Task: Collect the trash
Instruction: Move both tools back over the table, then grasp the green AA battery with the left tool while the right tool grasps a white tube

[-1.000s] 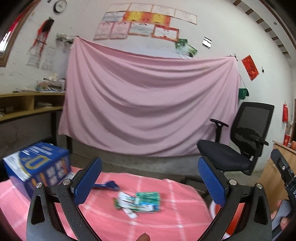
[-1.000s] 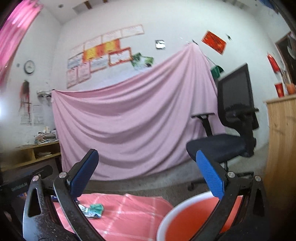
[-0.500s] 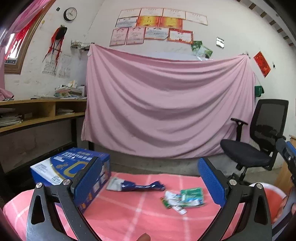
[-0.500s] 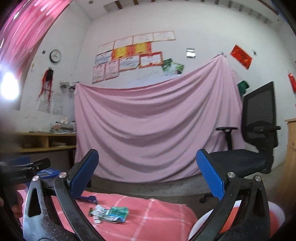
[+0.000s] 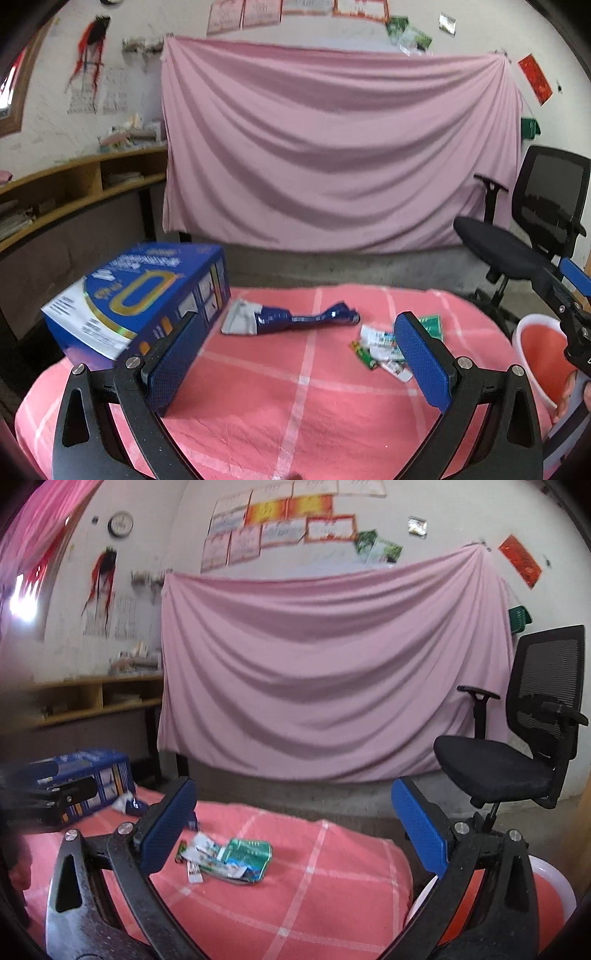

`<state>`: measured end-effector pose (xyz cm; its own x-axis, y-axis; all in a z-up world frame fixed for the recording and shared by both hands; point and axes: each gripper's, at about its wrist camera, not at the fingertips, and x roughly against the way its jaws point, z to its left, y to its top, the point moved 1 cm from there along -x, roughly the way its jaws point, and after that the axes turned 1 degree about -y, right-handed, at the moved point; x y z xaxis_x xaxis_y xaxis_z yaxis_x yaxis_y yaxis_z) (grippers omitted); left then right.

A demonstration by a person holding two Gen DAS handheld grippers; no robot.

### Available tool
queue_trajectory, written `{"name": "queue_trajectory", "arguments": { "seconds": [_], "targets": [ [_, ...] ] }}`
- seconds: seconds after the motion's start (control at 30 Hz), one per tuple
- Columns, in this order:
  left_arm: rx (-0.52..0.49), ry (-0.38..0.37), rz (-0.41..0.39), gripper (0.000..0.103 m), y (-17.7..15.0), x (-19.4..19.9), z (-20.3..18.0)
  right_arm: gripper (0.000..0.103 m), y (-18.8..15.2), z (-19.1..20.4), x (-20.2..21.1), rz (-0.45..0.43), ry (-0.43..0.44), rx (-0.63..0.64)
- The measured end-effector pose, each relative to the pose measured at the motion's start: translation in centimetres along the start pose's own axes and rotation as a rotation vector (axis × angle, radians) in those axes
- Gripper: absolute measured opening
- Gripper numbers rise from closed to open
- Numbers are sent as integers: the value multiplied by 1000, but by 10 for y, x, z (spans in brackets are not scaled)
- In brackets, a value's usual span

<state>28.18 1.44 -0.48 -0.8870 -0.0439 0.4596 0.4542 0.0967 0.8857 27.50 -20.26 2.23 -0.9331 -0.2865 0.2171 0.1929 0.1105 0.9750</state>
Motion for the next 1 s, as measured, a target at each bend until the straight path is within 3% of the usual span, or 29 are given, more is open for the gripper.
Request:
{"name": "queue_trajectory", "arguments": {
  "seconds": [0.1, 0.17, 0.23, 0.4, 0.5, 0.63, 0.87, 1.0],
  "targets": [
    [25, -40, 72, 98, -2, -17, -1, 103, -5, -3, -18, 79, 29, -40],
    [24, -70, 128, 90, -5, -30, -3, 103, -10, -8, -34, 148, 70, -98],
    [11, -99, 196, 73, -8, -44, -9, 103, -16, -6, -50, 219, 92, -96],
    [3, -175, 324, 53, -14, -72, -22, 87, -27, 11, -80, 346, 108, 26],
    [13, -206, 365, 51, -15, -85, -28, 80, -34, 9, -95, 410, 126, 17],
    [1, -234, 423, 32, -14, -96, -37, 74, -44, -3, -116, 506, 177, -59],
    [-18, -218, 475, 30, -9, -115, -47, 72, -50, -12, -124, 548, 208, -120],
    [-52, -170, 485, 20, -10, -118, -51, 72, -52, -7, -128, 573, 209, -100]
  ]
}}
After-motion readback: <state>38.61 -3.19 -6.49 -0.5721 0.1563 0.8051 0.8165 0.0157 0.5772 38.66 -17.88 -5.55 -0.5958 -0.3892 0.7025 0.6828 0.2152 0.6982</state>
